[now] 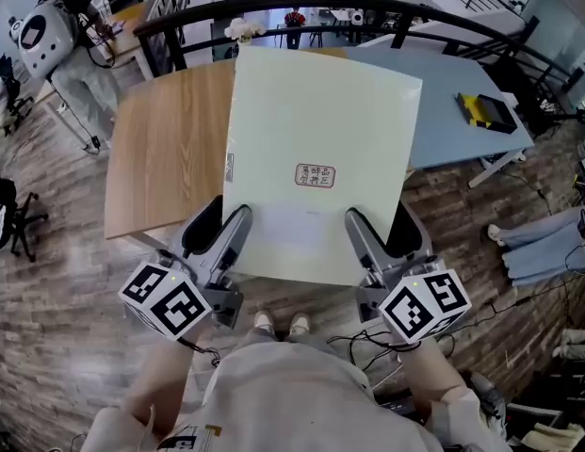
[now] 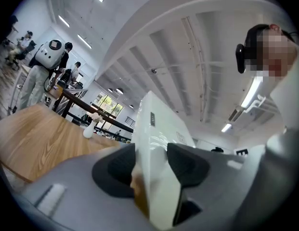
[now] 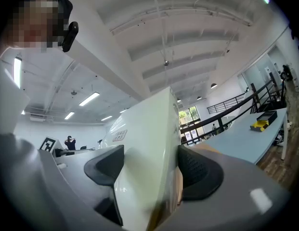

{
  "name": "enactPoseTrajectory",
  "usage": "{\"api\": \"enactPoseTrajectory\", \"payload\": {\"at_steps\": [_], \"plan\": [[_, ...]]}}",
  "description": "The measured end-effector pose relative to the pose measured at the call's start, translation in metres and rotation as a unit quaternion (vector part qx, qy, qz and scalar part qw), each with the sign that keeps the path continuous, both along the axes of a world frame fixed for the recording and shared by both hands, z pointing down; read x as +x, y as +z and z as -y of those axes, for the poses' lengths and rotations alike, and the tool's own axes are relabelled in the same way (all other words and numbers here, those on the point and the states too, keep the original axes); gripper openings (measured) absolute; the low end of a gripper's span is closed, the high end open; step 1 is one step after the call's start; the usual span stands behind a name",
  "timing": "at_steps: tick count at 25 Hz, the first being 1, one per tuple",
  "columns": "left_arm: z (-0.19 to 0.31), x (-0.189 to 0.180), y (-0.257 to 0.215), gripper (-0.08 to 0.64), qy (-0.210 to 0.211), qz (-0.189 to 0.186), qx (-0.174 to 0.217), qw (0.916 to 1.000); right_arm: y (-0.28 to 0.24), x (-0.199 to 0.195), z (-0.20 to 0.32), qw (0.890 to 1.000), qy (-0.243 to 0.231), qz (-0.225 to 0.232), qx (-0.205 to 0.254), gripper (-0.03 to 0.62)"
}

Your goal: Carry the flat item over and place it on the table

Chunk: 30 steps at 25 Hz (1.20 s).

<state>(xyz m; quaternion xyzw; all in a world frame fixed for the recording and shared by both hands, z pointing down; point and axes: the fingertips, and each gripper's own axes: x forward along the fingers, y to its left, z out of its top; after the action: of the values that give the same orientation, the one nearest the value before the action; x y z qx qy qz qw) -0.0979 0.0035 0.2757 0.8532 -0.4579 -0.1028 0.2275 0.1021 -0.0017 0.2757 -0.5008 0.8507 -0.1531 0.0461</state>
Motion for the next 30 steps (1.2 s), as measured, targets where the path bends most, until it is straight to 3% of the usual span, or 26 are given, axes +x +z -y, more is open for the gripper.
{"api": "enactPoseTrajectory", "payload": {"at_steps": [30], "plan": [[0.005,-0.006,0.019,0.192,-0.009,0.005,-0.018,0.9998,0.022,-0.005,0.009,1.000,-0.007,0.009,-0.028,0.343]]}}
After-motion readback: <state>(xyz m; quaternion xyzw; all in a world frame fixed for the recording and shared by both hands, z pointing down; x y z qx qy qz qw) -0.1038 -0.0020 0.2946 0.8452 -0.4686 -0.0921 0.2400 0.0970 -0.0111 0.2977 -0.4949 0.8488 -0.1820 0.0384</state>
